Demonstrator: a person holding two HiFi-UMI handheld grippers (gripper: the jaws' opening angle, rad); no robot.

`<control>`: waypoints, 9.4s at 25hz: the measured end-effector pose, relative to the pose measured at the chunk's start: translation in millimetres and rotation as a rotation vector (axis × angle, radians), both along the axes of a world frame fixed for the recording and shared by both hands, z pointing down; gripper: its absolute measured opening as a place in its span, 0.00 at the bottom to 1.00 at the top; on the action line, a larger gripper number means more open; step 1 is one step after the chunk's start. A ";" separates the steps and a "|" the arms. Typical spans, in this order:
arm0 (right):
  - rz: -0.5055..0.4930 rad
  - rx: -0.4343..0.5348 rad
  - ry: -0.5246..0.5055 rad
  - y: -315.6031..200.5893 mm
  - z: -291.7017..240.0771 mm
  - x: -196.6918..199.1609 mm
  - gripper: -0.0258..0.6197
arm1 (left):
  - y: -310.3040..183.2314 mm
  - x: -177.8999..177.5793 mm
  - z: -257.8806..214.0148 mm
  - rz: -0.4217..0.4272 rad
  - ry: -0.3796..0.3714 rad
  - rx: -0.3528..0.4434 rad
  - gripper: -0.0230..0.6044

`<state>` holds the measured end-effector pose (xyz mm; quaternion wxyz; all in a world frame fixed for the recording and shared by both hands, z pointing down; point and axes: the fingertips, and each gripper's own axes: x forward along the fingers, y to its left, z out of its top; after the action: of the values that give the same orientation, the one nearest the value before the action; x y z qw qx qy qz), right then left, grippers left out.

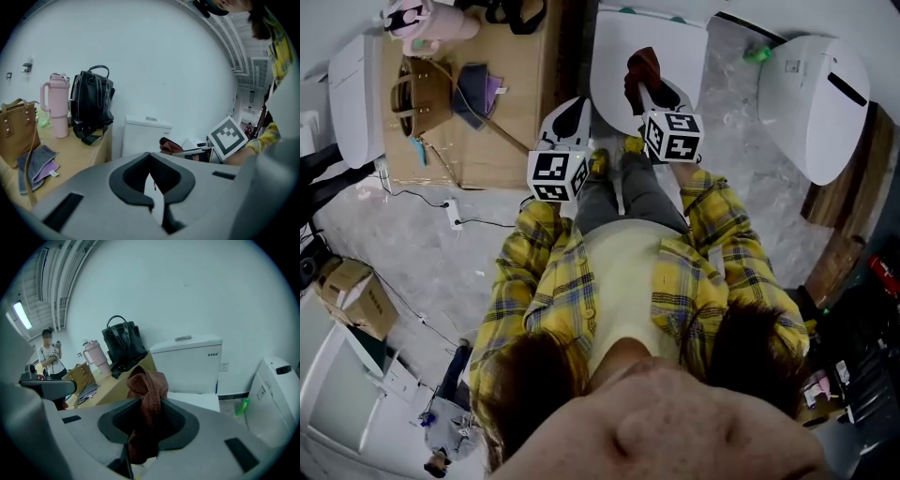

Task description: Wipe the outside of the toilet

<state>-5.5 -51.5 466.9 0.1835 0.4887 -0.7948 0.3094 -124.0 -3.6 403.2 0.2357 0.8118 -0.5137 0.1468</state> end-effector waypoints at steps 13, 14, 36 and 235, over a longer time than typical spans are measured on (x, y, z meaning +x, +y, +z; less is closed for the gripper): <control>-0.112 -0.050 -0.011 -71.7 76.0 -30.7 0.23 | -34.8 0.7 49.3 -0.067 -0.061 -0.045 0.04; -0.116 -0.055 -0.014 -75.9 81.1 -34.4 0.23 | -36.6 1.4 52.3 -0.066 -0.064 -0.045 0.04; -0.142 -0.245 0.050 -144.5 201.2 -67.6 0.23 | -54.8 7.2 109.3 -0.009 -0.128 -0.124 0.04; 0.121 -0.444 0.269 55.6 264.2 177.0 0.23 | -25.6 73.8 165.4 0.272 -0.155 -0.228 0.04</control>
<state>171.5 4.2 731.1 0.3715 0.5196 -0.6453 0.4191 -50.2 -29.2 568.7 0.2637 0.8280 -0.3959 0.2968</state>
